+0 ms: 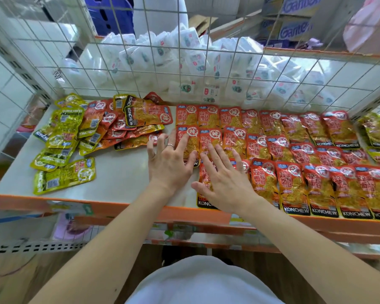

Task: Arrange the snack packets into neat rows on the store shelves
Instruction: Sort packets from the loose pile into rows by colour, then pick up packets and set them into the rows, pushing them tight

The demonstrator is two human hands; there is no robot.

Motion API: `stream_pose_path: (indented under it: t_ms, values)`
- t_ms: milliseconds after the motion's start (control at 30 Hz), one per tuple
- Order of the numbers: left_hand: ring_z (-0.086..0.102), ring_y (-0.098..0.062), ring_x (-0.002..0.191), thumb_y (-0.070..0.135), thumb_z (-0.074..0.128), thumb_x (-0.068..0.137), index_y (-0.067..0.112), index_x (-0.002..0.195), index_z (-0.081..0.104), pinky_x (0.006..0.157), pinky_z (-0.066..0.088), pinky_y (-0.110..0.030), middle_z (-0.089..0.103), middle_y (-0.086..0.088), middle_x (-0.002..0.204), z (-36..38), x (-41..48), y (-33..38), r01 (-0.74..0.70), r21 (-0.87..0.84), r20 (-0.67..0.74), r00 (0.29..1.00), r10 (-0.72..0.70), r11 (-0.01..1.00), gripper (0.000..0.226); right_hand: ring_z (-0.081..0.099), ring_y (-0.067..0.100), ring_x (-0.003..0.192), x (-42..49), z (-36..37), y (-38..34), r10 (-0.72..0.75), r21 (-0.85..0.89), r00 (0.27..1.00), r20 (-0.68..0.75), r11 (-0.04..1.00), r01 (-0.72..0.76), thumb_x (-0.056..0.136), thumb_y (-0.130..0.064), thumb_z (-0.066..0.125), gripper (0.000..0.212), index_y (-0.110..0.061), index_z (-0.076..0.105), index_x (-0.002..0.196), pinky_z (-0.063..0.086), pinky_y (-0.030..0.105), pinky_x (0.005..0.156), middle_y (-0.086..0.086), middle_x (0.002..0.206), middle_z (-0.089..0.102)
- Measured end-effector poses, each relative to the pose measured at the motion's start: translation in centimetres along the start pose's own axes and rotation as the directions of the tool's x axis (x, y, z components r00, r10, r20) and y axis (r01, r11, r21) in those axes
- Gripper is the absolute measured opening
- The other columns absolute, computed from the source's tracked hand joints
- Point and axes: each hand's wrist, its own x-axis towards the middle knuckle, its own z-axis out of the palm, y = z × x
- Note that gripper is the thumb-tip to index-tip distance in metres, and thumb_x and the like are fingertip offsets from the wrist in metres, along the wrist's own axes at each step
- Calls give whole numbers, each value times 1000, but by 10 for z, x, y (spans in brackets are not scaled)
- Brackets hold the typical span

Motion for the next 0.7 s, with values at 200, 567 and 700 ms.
stream_pose_path:
  t_ms: [200,567,700]
  values:
    - [27,-26,143,59,14,98,23,151,38,107,16,-48,34,-5,161,-9,-9,0,84,30,20,996,-84,996,68,-14,17,153,-3,-18,5,-55,80,990,-127,995,66,92,-75,6,86,-22,9,160,-12,53,121,1,168,-6]
    - [26,-30,145,55,19,100,20,153,35,110,16,-51,31,-5,162,-56,-78,7,283,-23,-97,954,-284,959,65,-17,13,152,-4,-46,-13,-259,195,944,-202,934,298,90,-74,10,84,-26,7,159,-14,49,121,-4,167,-9]
    - [25,-32,146,55,19,99,18,154,34,112,21,-56,30,-6,163,-64,-100,-2,385,-16,-89,919,-385,923,68,-13,13,153,2,-52,-27,-312,226,931,-188,909,350,97,-67,24,77,-25,9,159,-12,48,120,-3,168,-4]
